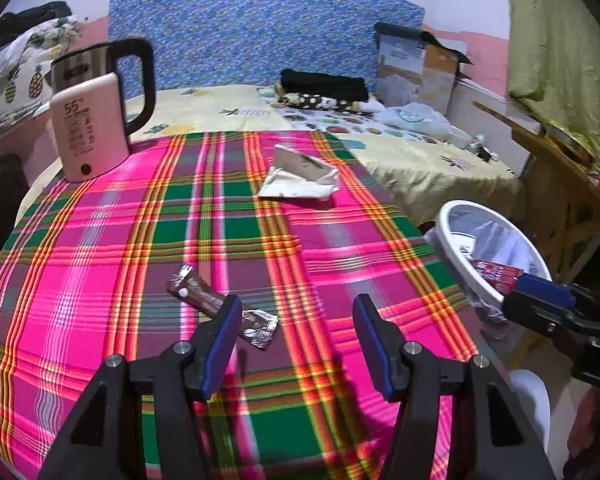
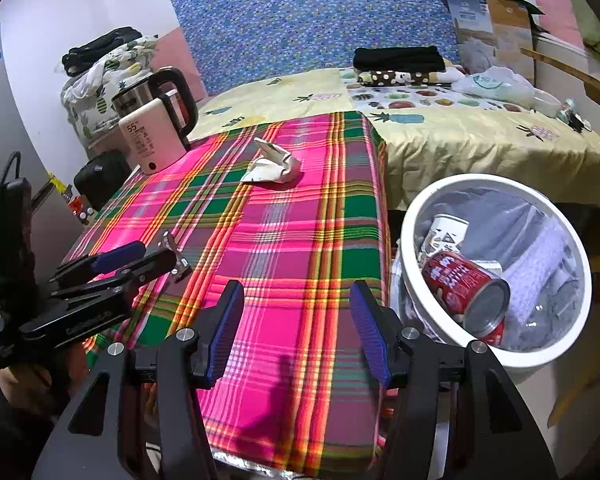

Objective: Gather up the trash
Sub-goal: 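Move both open tools back over the table, then grasp the brown coffee packet with the left tool while the right tool grasps the white paper napkin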

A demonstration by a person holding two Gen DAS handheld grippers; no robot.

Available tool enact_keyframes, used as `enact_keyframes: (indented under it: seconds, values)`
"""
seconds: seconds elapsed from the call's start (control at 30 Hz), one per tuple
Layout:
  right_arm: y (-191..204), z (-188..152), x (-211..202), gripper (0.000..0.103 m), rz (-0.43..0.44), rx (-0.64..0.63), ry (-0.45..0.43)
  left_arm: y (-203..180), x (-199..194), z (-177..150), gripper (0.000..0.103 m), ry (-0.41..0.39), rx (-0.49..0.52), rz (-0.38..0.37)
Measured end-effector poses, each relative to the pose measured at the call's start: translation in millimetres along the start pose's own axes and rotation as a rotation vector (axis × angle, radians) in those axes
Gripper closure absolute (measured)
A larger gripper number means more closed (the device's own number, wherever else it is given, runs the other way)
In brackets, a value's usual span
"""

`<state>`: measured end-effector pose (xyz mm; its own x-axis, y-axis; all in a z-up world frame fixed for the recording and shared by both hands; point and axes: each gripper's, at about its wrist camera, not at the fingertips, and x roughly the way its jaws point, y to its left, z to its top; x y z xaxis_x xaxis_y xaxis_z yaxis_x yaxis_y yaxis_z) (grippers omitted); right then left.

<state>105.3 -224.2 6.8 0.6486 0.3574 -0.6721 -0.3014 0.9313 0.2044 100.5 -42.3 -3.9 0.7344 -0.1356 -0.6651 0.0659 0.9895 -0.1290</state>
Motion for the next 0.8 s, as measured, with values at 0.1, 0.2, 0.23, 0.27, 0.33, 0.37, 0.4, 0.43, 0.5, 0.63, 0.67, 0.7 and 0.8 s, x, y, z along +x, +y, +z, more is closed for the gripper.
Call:
enact_keyframes:
  seconds: [0.1, 0.2, 0.23, 0.27, 0.33, 0.37, 0.4, 0.43, 0.5, 0.63, 0.67, 0.7, 0.8]
  values:
    - [2.4, 2.5, 3.5, 0.047, 0.005, -0.009, 0.005, 12.6, 6.8, 0.5, 0.043, 0.016, -0.037, 0.016]
    - [3.7, 4.0, 6.0, 0.047, 0.01, -0.015, 0.006, 25.6, 15.5, 0.2, 0.043, 0.039, -0.078, 0.036]
    - [3.7, 4.3, 6.8, 0.047, 0.012, -0.015, 0.007, 29.7, 18.5, -0.1, 0.043, 0.045, -0.091, 0.043]
    - [3.9, 5.0, 8.3, 0.047, 0.014, -0.014, 0.009, 32.7, 20.5, -1.1, 0.043, 0.05, -0.103, 0.05]
    - [3.6, 5.1, 10.7, 0.047, 0.017, -0.012, 0.013, 38.9, 26.6, -2.9, 0.043, 0.067, -0.131, 0.06]
    - [3.6, 5.7, 12.0, 0.047, 0.018, -0.011, 0.016, 39.7, 30.8, -2.8, 0.043, 0.079, -0.146, 0.06]
    - [3.4, 5.9, 13.1, 0.047, 0.02, -0.011, 0.017, 41.3, 34.5, -3.6, 0.043, 0.09, -0.16, 0.061]
    - [2.8, 6.4, 13.9, 0.047, 0.021, -0.01, 0.018, 42.2, 38.7, -4.4, 0.043, 0.102, -0.173, 0.063]
    - [2.9, 6.8, 16.5, 0.047, 0.023, -0.007, 0.023, 40.5, 46.5, -3.6, 0.043, 0.114, -0.182, 0.069]
    - [2.0, 8.5, 20.2, 0.047, 0.024, -0.002, 0.029, 28.5, 56.7, 3.7, 0.043, 0.102, -0.141, 0.065]
    - [1.8, 9.0, 20.9, 0.047, 0.024, 0.001, 0.03, 26.9, 59.1, 5.8, 0.043, 0.105, -0.131, 0.059]
    - [0.6, 10.1, 21.3, 0.047, 0.024, 0.002, 0.031, 25.9, 61.5, 7.5, 0.044, 0.107, -0.123, 0.052]
    - [-1.1, 13.3, 22.4, 0.047, 0.022, 0.008, 0.029, 25.7, 63.4, 10.3, 0.056, 0.111, -0.11, 0.039]
